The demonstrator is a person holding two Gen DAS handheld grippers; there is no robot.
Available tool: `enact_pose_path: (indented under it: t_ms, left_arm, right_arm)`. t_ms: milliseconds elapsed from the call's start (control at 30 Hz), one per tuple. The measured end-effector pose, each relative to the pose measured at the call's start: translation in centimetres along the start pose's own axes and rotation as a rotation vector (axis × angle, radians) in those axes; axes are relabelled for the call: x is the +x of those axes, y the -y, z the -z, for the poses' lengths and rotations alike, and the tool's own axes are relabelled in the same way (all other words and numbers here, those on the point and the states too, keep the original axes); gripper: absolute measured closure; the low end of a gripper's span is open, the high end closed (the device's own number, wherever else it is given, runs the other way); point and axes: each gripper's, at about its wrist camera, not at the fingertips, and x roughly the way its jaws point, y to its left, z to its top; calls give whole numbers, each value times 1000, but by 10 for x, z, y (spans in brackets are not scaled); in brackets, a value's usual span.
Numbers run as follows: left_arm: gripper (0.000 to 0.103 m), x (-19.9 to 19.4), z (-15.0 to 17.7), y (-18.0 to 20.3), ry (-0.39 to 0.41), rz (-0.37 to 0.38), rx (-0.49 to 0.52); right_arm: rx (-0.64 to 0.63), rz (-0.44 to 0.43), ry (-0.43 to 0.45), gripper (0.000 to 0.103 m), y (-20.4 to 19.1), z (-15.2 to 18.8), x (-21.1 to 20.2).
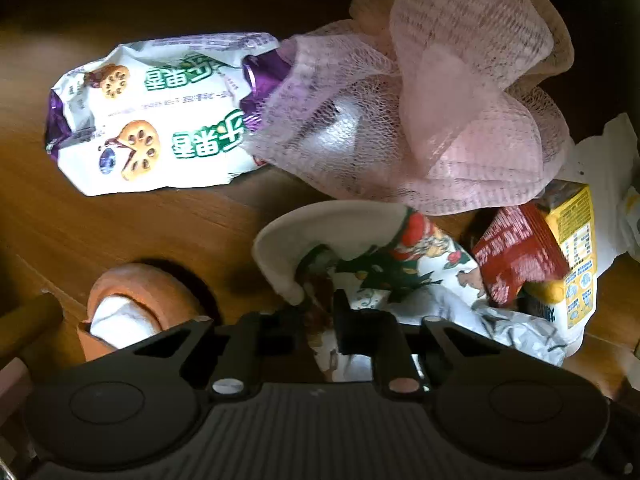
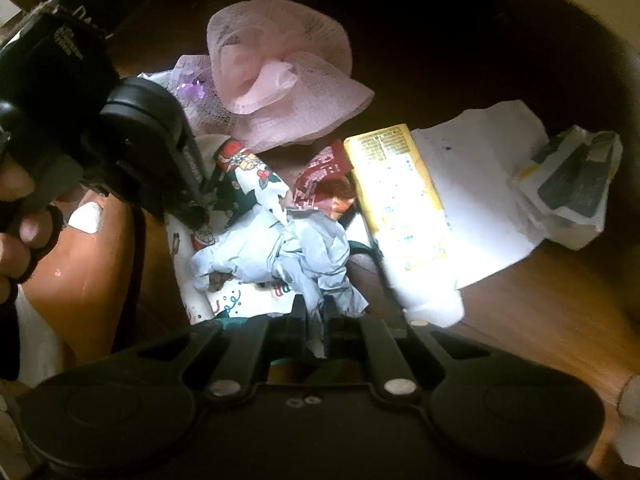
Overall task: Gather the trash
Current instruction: 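Grasp crumpled light-blue paper with right tool while left tool grasps printed Christmas bag, then lift blue paper and Christmas bag out from under the bed toward the bin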
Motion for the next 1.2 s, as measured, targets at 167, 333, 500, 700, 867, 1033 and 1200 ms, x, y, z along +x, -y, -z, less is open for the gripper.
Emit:
enact_pose_path:
  t_ms: [167,333,500,700,867,1033,1200]
  left_arm:
    - [92,-14,9,-3,20,10,9]
    - [93,-45,24,6,73,-6,52]
    - [95,-85,46,17,124,9,92]
    - [98,-145,72,22,209,27,133]
    - [97,-192,95,18,294,58,166]
    - [97,-213,97,0,301,102,123]
    - [97,-204,88,-4,279,117,114]
  right_arm:
    - [35,10,26,97,1,7,-23]
    - [80,40,63,97,3,17,-62]
    - [156,82,119,97,8,24,-111]
    - [236,132,212,97,12,42,-183]
    - [298,152,294,97,9,67,-241]
    - [343,130,379,97,5,91,-276]
    - [369,118,395,97,12,89,-269]
